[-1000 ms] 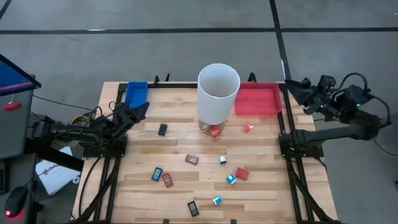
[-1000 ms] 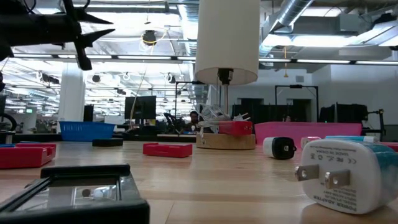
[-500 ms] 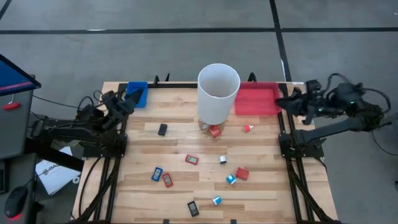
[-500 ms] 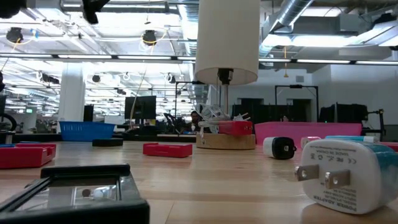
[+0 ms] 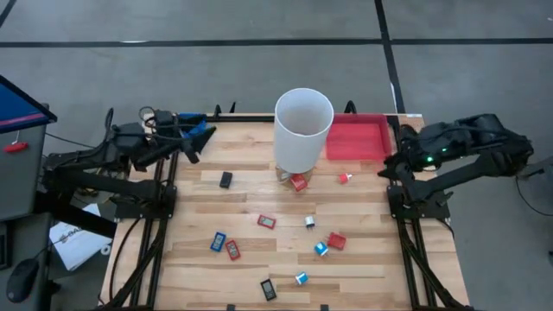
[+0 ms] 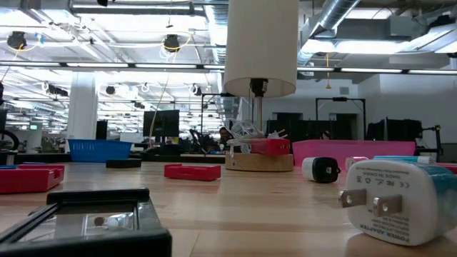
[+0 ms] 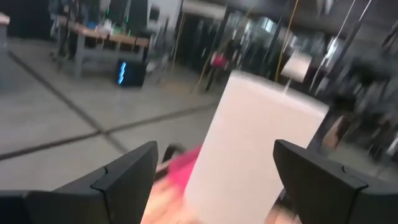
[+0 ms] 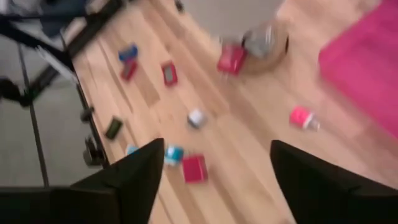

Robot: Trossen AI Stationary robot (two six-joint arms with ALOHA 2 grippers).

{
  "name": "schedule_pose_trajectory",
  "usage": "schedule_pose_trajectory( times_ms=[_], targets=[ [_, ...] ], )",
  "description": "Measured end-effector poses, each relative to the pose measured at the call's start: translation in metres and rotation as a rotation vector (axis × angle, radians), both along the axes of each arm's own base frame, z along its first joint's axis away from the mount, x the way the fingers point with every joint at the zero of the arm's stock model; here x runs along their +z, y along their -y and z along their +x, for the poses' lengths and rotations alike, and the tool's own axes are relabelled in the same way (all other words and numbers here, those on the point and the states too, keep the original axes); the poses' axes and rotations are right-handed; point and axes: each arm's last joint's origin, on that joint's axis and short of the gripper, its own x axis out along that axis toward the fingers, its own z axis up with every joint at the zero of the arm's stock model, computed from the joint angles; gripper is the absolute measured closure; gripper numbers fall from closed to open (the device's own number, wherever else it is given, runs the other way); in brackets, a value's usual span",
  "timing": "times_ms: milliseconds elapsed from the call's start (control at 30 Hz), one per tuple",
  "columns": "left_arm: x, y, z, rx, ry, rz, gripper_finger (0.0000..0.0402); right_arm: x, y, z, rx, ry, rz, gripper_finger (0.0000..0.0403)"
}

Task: Pick & Place Office items
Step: Put the bottom red charger adapter into the pink bin

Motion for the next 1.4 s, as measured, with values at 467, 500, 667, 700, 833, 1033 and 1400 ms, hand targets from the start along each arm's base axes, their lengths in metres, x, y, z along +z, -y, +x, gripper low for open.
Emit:
schedule_pose_trajectory(
  times_ms=[467,500,667,700,833,1033,1400],
  targets=[
    [-0.032,0.014,-0.004,-0.161,-0.247,-0.243,0.0085,-0.057,-0.044,0.041,0.196,-0.131,0.163,0.0051],
    [-0.034,0.016,-0.004,-0.173,-0.262,-0.255,0.0085,-0.063,-0.049,0.043,0.199,-0.137,0.178,0.0051],
    [-0.042,0.024,-0.004,-0.216,-0.288,-0.297,0.0085,-0.095,-0.076,0.053,0.192,-0.149,0.272,0.0051],
    [-0.045,0.025,-0.004,-0.224,-0.295,-0.299,0.0085,-0.102,-0.080,0.055,0.182,-0.151,0.289,0.0051],
    [-0.052,0.030,-0.003,-0.251,-0.323,-0.298,0.0085,-0.123,-0.100,0.062,0.162,-0.151,0.353,0.0051],
    [-0.063,0.034,-0.001,-0.274,-0.366,-0.285,0.0085,-0.154,-0.140,0.081,0.160,-0.198,0.395,0.0051],
    [-0.068,0.037,0.000,-0.326,-0.443,-0.162,0.0085,-0.181,-0.183,0.136,0.255,-0.268,0.304,0.0051]
  ],
)
